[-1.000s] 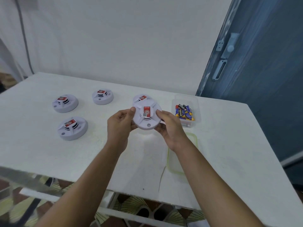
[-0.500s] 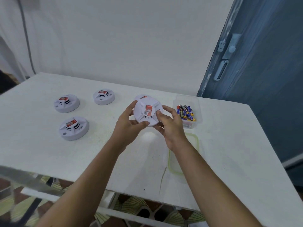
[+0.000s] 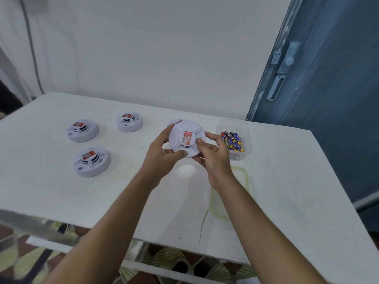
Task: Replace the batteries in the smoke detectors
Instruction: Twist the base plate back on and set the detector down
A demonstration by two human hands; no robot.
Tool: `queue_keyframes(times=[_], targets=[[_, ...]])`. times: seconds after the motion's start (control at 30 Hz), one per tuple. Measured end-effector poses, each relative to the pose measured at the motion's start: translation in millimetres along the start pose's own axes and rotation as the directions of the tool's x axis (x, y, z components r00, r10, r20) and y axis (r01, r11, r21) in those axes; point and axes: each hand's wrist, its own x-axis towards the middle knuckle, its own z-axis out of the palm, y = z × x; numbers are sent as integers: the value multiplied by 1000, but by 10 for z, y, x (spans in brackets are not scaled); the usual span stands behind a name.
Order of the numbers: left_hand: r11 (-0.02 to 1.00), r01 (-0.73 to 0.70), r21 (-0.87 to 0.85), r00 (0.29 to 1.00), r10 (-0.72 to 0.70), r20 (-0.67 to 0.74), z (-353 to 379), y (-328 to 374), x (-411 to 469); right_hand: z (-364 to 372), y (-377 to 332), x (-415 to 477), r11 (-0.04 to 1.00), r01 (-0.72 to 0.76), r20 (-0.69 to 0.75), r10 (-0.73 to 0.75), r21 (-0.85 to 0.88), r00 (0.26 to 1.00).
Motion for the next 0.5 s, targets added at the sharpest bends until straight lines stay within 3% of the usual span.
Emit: queue_keyframes(times=[0.5], targets=[[1000,7,23,1000,-7,3,32,-17,56,-36,9,48,1000,0,1,0,-1,1000]])
